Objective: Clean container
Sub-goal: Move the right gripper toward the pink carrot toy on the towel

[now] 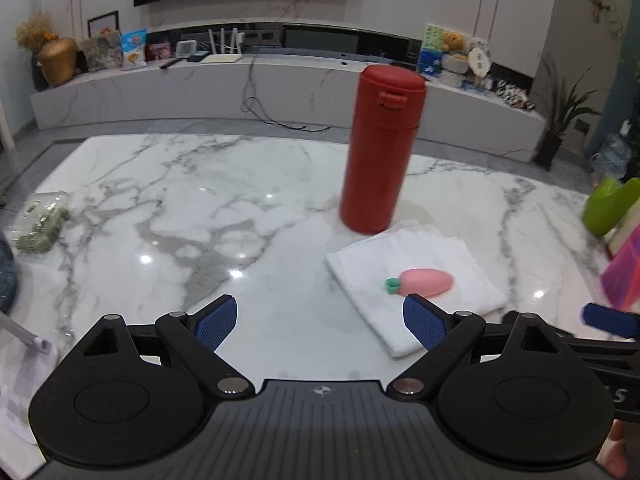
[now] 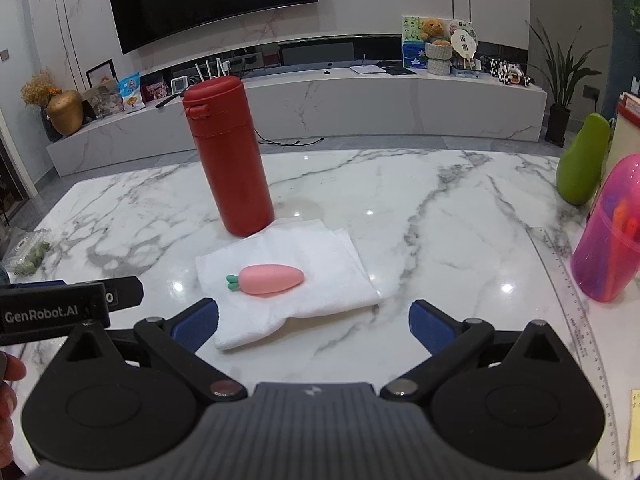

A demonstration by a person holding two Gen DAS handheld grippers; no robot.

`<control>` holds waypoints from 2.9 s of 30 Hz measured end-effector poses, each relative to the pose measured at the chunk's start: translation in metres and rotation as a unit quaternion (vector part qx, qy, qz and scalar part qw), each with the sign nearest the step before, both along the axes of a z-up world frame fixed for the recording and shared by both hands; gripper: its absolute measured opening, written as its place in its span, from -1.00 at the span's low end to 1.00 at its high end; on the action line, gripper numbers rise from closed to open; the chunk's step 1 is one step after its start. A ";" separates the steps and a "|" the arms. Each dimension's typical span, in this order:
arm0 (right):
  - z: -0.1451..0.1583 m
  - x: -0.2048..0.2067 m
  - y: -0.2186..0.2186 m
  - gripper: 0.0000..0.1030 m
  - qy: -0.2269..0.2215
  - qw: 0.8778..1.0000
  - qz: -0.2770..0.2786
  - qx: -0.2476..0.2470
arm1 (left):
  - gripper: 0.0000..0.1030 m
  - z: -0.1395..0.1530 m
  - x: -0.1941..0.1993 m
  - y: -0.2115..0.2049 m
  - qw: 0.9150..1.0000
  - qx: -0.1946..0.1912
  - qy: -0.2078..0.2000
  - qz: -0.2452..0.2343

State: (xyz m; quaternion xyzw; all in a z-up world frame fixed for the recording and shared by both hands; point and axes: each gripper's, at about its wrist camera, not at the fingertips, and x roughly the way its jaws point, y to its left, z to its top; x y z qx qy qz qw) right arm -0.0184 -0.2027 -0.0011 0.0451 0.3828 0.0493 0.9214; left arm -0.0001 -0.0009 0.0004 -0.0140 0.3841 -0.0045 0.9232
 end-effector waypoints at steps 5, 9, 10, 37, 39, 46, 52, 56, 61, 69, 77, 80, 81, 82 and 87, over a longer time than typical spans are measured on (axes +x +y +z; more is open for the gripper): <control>0.004 -0.003 -0.003 0.99 -0.003 1.000 -0.002 0.007 | 0.78 0.001 -0.001 -0.004 1.000 0.021 0.008 0.001; 0.002 -0.004 -0.005 0.99 -0.007 1.000 -0.002 0.010 | 0.78 -0.003 0.000 -0.007 1.000 0.007 0.014 0.001; 0.001 -0.003 -0.005 0.99 -0.007 1.000 -0.002 0.010 | 0.78 -0.004 0.001 -0.007 1.000 0.007 0.020 0.003; -0.003 0.001 -0.003 0.99 0.007 1.000 0.004 0.020 | 0.78 -0.008 0.005 -0.001 0.999 -0.009 0.034 0.006; -0.003 0.001 -0.003 0.99 0.008 1.000 0.005 0.021 | 0.78 -0.008 0.004 -0.001 0.999 -0.008 0.035 0.007; -0.004 0.002 -0.001 0.99 0.012 1.000 0.006 0.026 | 0.78 -0.008 0.004 0.001 0.999 -0.004 0.036 0.014; -0.006 0.002 0.002 0.99 0.012 1.000 0.005 0.027 | 0.78 -0.007 0.004 0.001 0.999 0.010 0.032 0.017; -0.007 0.003 0.002 0.99 0.013 0.999 0.004 0.029 | 0.78 -0.006 0.004 0.002 0.999 0.008 0.032 0.021; -0.007 0.003 0.002 0.99 0.014 1.000 0.004 0.028 | 0.78 -0.007 0.004 0.002 0.999 0.012 0.031 0.021; -0.008 0.005 0.003 0.99 0.016 1.000 0.007 0.023 | 0.78 -0.009 0.006 0.002 0.999 0.013 0.037 0.022; -0.011 0.015 0.007 0.99 0.019 0.999 0.022 0.016 | 0.78 -0.013 0.011 0.007 0.998 0.009 0.049 0.028; -0.013 0.022 0.007 0.99 0.024 0.999 0.030 0.020 | 0.78 -0.014 0.014 0.009 0.998 0.008 0.050 0.032; -0.013 0.024 0.008 0.99 0.026 0.999 0.033 0.021 | 0.78 -0.014 0.015 0.009 0.998 0.008 0.050 0.034; -0.013 0.026 0.008 0.99 0.027 0.999 0.036 0.021 | 0.78 -0.014 0.016 0.010 0.998 0.009 0.050 0.035; -0.013 0.037 0.016 0.99 0.021 0.998 0.053 0.010 | 0.78 -0.015 0.020 0.012 0.998 0.021 0.050 0.041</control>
